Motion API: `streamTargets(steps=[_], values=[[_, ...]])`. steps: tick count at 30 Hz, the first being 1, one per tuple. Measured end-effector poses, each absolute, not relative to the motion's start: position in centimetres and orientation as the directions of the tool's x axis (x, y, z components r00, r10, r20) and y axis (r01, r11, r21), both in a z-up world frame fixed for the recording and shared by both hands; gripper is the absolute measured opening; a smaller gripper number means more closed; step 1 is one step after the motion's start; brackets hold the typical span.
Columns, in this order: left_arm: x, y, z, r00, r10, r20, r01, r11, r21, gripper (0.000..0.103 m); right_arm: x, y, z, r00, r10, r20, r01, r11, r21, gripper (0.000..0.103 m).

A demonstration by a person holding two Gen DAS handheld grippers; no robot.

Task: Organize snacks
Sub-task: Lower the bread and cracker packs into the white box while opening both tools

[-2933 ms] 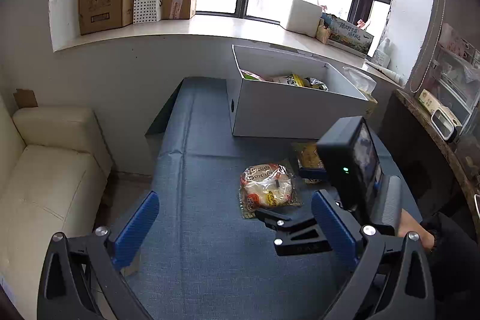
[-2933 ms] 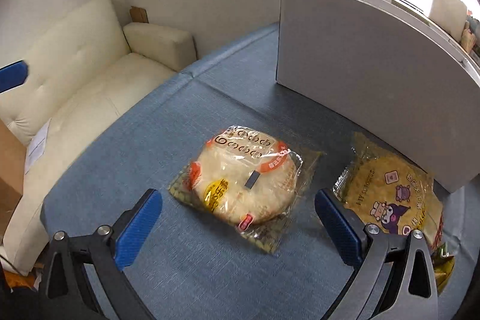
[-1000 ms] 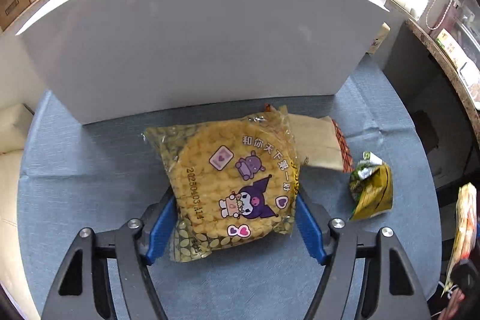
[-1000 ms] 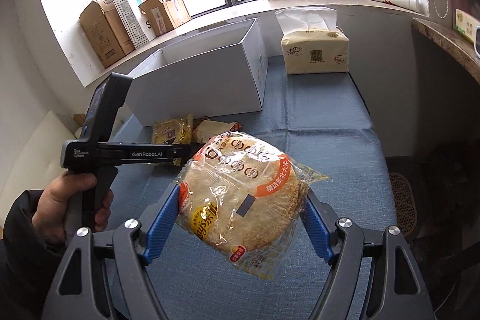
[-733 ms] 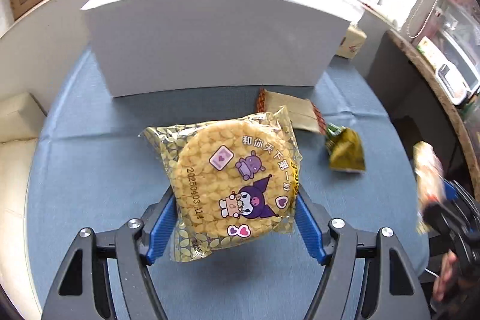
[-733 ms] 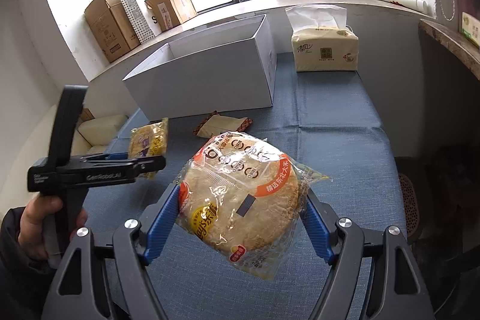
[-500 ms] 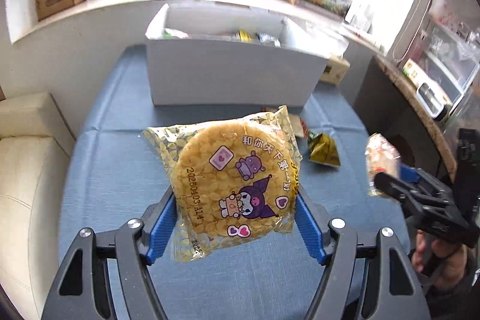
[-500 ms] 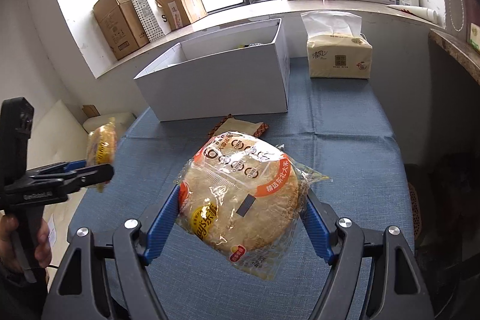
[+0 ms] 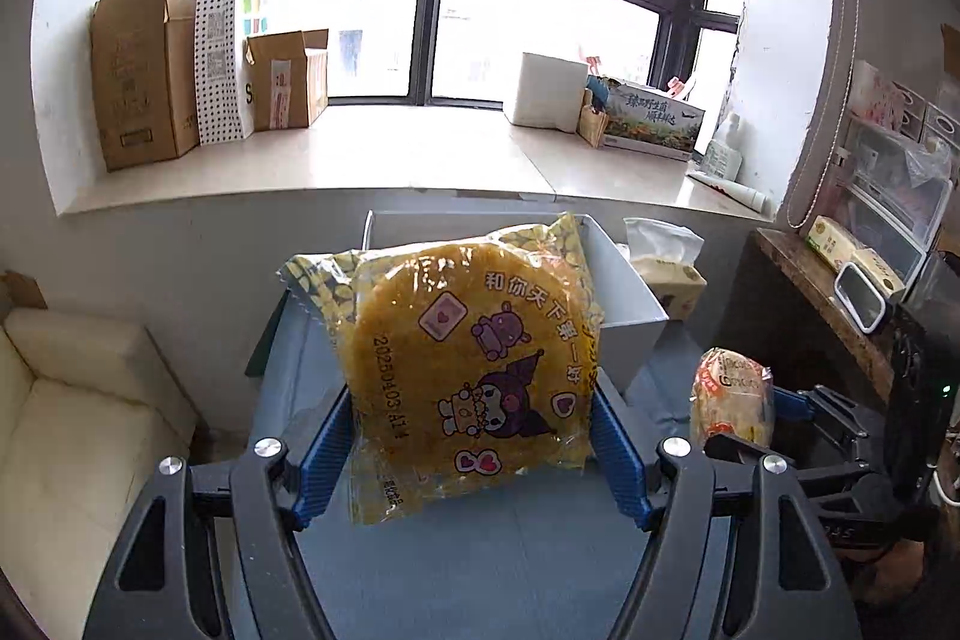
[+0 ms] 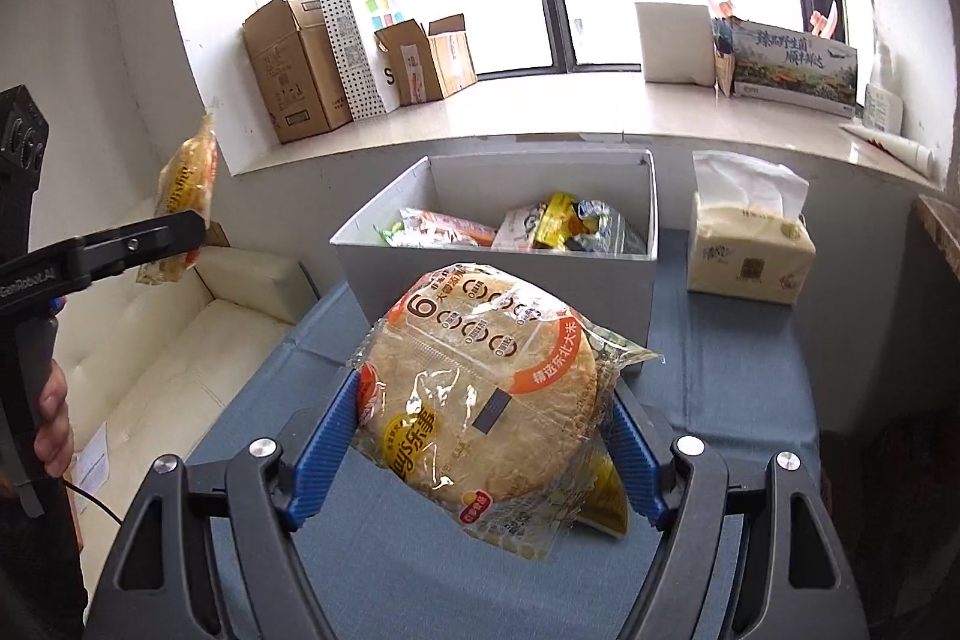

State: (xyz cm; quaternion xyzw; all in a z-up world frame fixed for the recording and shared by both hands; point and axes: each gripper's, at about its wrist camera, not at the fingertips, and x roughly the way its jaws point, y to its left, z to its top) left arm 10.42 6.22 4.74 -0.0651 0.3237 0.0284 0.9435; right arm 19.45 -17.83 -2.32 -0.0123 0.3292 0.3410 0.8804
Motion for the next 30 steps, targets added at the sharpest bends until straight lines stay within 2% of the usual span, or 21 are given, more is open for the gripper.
streamTargets(steps=[5, 7, 14, 16, 18, 19, 21, 23, 25, 30], values=[[18.7, 7.0, 3.2, 0.773, 0.006, -0.634, -0.068, 0.995, -0.072, 0.077, 25.4, -15.5, -0.6, 0.555, 0.577, -0.599, -0.582, 0.784, 0.215, 0.081], [21.6, 7.0, 2.4, 0.759, 0.042, -0.65, -0.078, 0.997, -0.026, 0.077, 28.1, -14.8, -0.5, 0.563, 0.562, -0.606, -0.559, 0.799, 0.222, 0.081], [28.8, 7.3, -0.3, 0.712, 0.071, -0.699, -0.078, 0.997, 0.022, 0.077, 35.6, -12.4, -1.3, 0.559, 0.507, -0.656, -0.505, 0.836, 0.216, 0.081], [30.0, 7.4, -0.6, 0.711, 0.061, -0.7, -0.074, 0.997, 0.011, 0.086, 36.7, -12.3, -1.5, 0.555, 0.52, -0.65, -0.493, 0.834, 0.246, 0.082], [31.1, 7.4, -1.2, 0.688, 0.075, -0.722, -0.076, 0.997, 0.031, 0.099, 37.7, -12.2, -2.0, 0.526, 0.516, -0.676, -0.482, 0.836, 0.262, 0.09], [31.5, 7.4, -1.5, 0.676, 0.078, -0.733, -0.074, 0.997, 0.038, 0.103, 38.0, -12.3, -2.3, 0.521, 0.506, -0.687, -0.469, 0.842, 0.265, 0.091], [31.4, 7.4, -1.7, 0.68, 0.089, -0.728, -0.072, 0.996, 0.054, 0.103, 37.9, -12.7, -2.6, 0.524, 0.496, -0.692, -0.457, 0.85, 0.263, 0.098], [31.2, 7.7, -1.8, 0.68, 0.08, -0.729, -0.074, 0.996, 0.04, 0.103, 37.6, -13.5, -2.5, 0.555, 0.495, -0.668, -0.443, 0.856, 0.266, 0.098], [30.9, 8.0, -1.9, 0.68, 0.072, -0.73, -0.078, 0.997, 0.026, 0.103, 37.3, -14.3, -2.6, 0.546, 0.516, -0.66, -0.441, 0.847, 0.298, 0.103], [29.5, 8.2, -1.4, 0.69, 0.07, -0.721, -0.077, 0.997, 0.022, 0.103, 35.3, -16.1, -1.5, 0.563, 0.555, -0.613, -0.461, 0.826, 0.325, 0.103]])
